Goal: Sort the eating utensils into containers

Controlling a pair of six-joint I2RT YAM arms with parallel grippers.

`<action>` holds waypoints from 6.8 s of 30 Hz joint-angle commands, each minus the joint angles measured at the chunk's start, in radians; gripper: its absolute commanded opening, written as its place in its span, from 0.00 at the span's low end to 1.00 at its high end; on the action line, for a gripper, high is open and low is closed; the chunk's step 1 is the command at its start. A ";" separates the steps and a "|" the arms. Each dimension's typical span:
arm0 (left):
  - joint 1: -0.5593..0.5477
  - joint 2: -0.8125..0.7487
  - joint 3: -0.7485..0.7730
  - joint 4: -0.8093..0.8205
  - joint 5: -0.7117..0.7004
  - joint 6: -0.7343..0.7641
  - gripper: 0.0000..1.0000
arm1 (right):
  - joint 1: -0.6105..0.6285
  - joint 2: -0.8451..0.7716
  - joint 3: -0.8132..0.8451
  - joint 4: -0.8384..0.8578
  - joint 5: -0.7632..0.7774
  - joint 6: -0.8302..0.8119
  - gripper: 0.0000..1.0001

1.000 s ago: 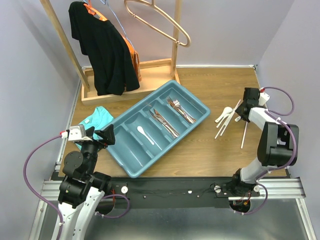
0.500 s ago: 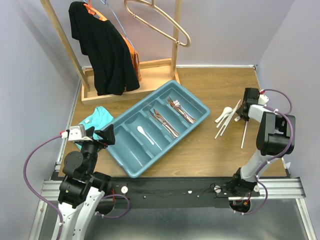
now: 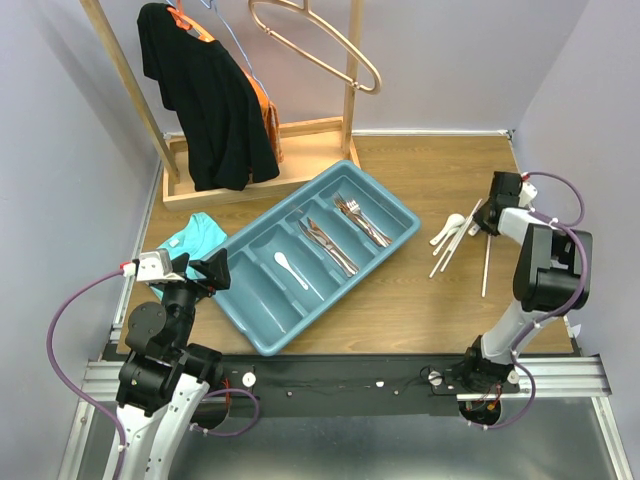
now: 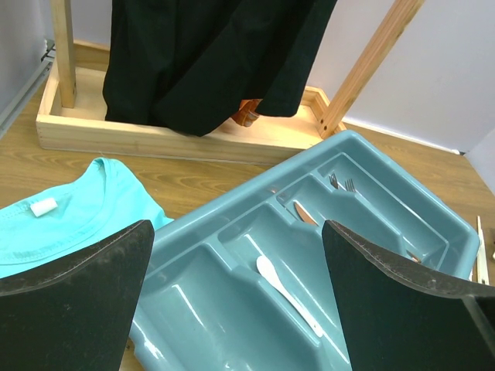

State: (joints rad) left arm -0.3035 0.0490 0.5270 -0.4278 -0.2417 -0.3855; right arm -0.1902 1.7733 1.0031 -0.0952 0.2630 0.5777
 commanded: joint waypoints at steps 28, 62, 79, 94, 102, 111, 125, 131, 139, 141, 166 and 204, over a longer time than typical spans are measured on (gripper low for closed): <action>-0.002 0.049 0.004 0.012 0.024 0.014 0.99 | 0.831 -0.204 0.133 0.026 -0.378 -0.354 0.01; 0.003 0.077 0.005 0.011 0.036 0.016 0.99 | 1.128 -0.044 0.298 -0.075 -0.074 -0.323 0.64; 0.004 0.068 0.005 0.012 0.039 0.016 0.99 | 0.566 -0.316 0.017 -0.087 0.225 -0.116 0.65; 0.004 0.061 0.005 0.008 0.038 0.016 0.99 | 0.367 -0.108 -0.057 -0.026 0.082 0.037 0.62; 0.004 0.066 0.002 0.012 0.039 0.014 0.99 | 0.310 -0.091 -0.084 0.006 0.120 0.060 0.62; 0.004 0.074 0.004 0.014 0.039 0.016 0.99 | 0.239 -0.023 -0.002 0.009 0.124 0.048 0.66; 0.004 0.077 0.004 0.017 0.041 0.017 0.99 | 0.232 0.109 0.106 -0.006 0.147 -0.024 0.66; 0.004 0.077 0.004 0.015 0.042 0.017 0.99 | 0.230 0.166 0.158 -0.043 0.133 -0.064 0.62; 0.004 0.075 0.004 0.015 0.042 0.016 0.99 | 0.230 0.163 0.166 -0.070 0.098 -0.090 0.50; 0.004 0.074 0.004 0.015 0.042 0.017 0.99 | 0.232 0.152 0.167 -0.081 0.064 -0.102 0.52; 0.004 0.068 0.002 0.017 0.045 0.014 0.99 | 0.232 0.115 0.163 -0.158 -0.074 -0.231 0.41; 0.006 0.064 0.005 0.012 0.042 0.014 0.99 | 0.992 -0.080 0.321 0.034 -0.218 -0.360 0.34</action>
State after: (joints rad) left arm -0.3023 0.1226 0.5270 -0.4274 -0.2150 -0.3851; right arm 0.6918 1.6356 1.2911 -0.1631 0.0795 0.2028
